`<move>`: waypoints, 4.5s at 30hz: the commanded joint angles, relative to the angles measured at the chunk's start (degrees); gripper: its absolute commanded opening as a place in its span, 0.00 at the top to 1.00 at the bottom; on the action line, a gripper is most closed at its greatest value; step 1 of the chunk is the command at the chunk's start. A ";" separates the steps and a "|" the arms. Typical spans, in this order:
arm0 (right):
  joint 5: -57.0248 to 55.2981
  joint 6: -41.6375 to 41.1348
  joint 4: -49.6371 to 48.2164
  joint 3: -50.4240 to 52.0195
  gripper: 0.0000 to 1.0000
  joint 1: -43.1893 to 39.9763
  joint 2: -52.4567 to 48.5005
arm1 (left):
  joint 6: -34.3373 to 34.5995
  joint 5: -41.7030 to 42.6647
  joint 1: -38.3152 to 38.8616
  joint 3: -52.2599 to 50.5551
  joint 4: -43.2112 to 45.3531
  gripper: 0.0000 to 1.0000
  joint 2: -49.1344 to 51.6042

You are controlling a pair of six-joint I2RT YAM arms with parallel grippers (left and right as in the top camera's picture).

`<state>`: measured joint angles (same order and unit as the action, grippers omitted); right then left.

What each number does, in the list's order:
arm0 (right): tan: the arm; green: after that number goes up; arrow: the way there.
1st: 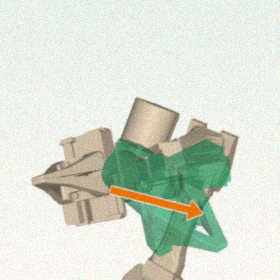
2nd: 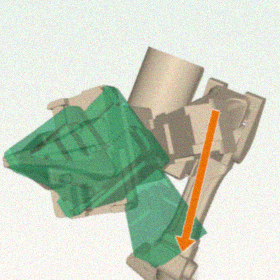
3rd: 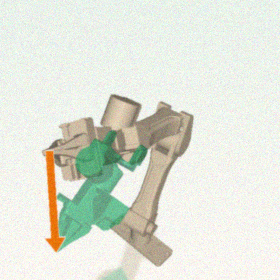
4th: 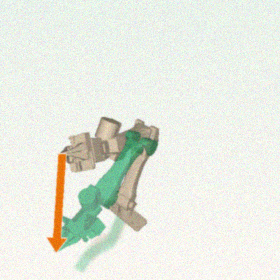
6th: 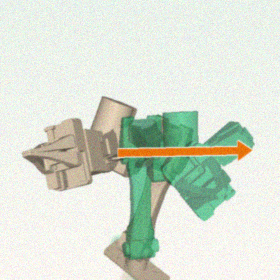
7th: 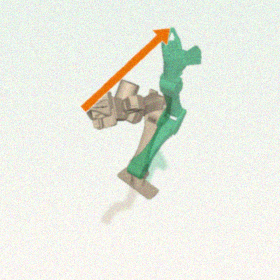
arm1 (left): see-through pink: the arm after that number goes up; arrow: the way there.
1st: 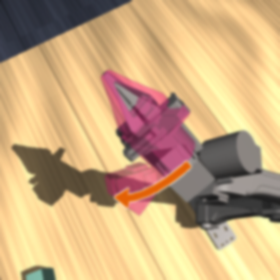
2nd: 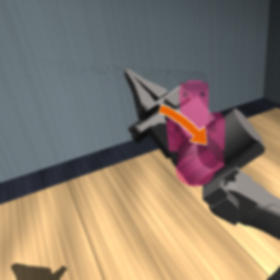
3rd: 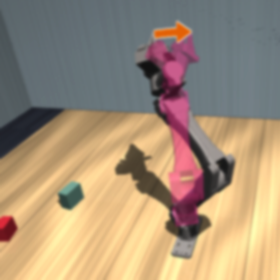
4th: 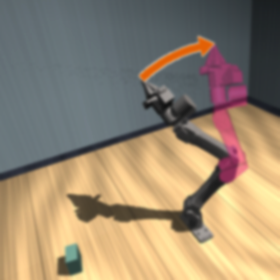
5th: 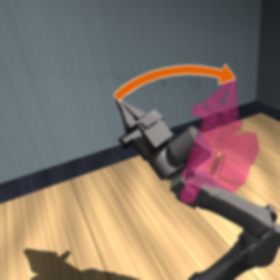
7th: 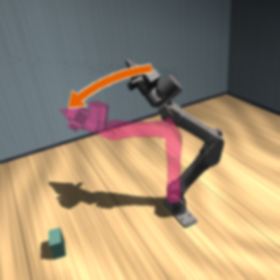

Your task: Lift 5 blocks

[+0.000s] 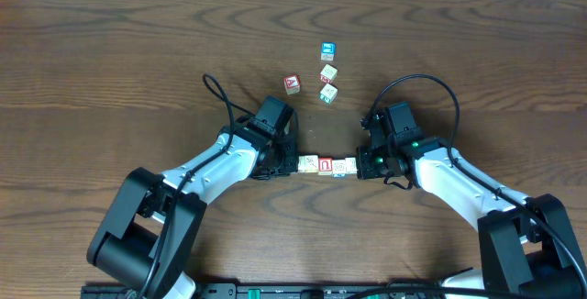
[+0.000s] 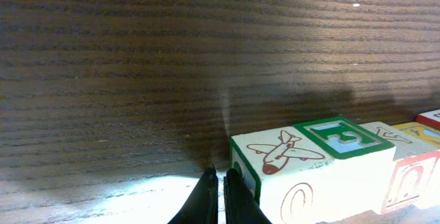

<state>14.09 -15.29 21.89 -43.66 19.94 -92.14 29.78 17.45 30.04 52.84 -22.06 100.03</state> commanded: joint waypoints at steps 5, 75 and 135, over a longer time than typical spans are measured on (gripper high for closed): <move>9.18 0.11 -1.31 -0.04 0.99 1.16 -0.13 | -1.90 4.66 0.70 -0.46 1.88 0.93 0.37; 8.50 0.72 1.75 -1.29 0.99 1.16 4.42 | -6.34 9.55 0.70 -0.44 2.10 0.93 0.28; -10.14 -8.70 15.93 -1.29 0.99 1.16 4.39 | -6.82 -12.61 0.52 -0.46 -8.68 0.93 0.20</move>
<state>3.03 -21.76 36.12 -44.10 20.03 -88.75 24.14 7.94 30.79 52.80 -29.80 99.22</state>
